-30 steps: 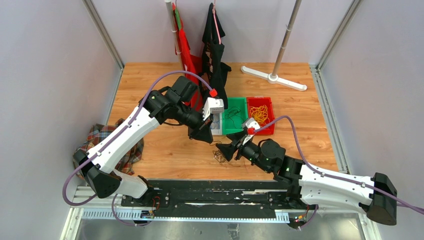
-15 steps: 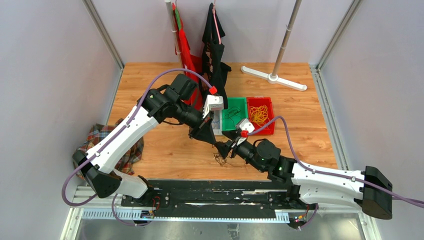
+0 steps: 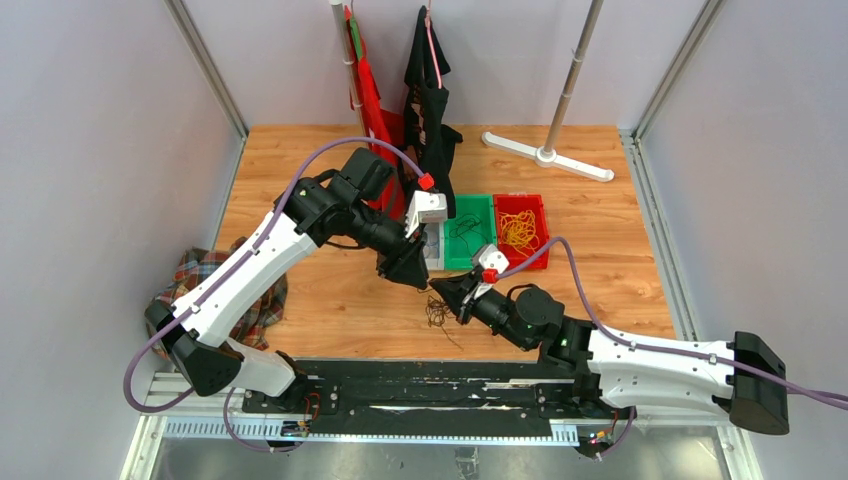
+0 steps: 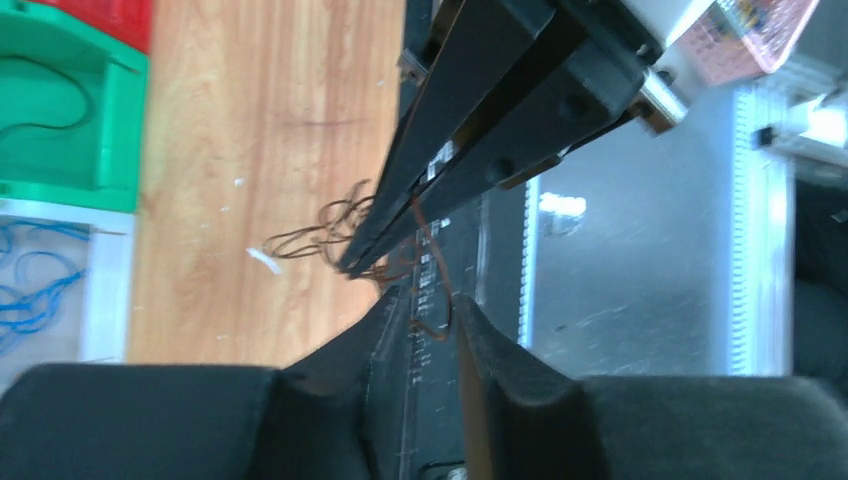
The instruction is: Untangle the cables
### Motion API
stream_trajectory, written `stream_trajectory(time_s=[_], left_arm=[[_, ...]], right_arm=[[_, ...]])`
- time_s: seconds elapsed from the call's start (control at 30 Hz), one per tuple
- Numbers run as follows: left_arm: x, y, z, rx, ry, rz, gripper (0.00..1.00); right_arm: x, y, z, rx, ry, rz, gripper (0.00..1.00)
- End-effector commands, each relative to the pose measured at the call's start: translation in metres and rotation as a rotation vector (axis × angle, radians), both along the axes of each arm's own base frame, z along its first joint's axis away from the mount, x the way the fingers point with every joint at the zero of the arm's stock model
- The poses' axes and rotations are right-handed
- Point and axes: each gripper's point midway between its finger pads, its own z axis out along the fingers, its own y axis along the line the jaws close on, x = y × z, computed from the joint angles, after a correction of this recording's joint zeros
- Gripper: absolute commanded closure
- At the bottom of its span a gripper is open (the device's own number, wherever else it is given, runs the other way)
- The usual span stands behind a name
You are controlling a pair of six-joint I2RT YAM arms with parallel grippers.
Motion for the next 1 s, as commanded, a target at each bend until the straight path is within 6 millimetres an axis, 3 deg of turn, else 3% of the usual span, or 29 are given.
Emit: stream_trajectory(time_s=[0.0,0.07,0.13,0.3,0.43,0.57,0.73,0.83,0.97], left_arm=[[0.014,0.007,-0.001,0.046,-0.116,0.029,0.57],[0.014,0.01,-0.004,0.051,-0.142,0.024,0.43],[0.014,0.011,-0.005,0.047,-0.151,0.03,0.39],[0.014,0.004,-0.011,0.017,-0.128,0.037,0.38],[0.025,-0.001,-0.022,0.024,-0.138,0.072,0.41],[0.036,-0.005,-0.023,0.021,-0.159,0.113,0.55],[0.049,0.005,-0.009,0.033,-0.268,0.181,0.98],[0.048,0.008,-0.005,0.031,-0.277,0.204,0.99],[0.031,0.007,-0.007,0.026,-0.212,0.185,0.99]], right_arm=[[-0.005,0.003,0.013,0.043,0.026,-0.01,0.99],[-0.004,0.002,0.012,0.045,0.033,-0.016,0.99],[-0.004,0.001,0.012,0.045,0.037,-0.02,0.99],[-0.004,0.006,0.014,0.042,0.044,-0.014,0.99],[-0.005,0.01,0.016,0.045,0.051,-0.004,0.99],[-0.005,0.011,0.014,0.042,0.061,-0.003,0.99],[-0.001,0.002,0.008,0.033,0.076,-0.049,0.99],[0.009,-0.008,0.008,0.043,0.076,-0.127,0.93],[0.026,-0.019,0.017,0.064,0.06,-0.247,0.78]])
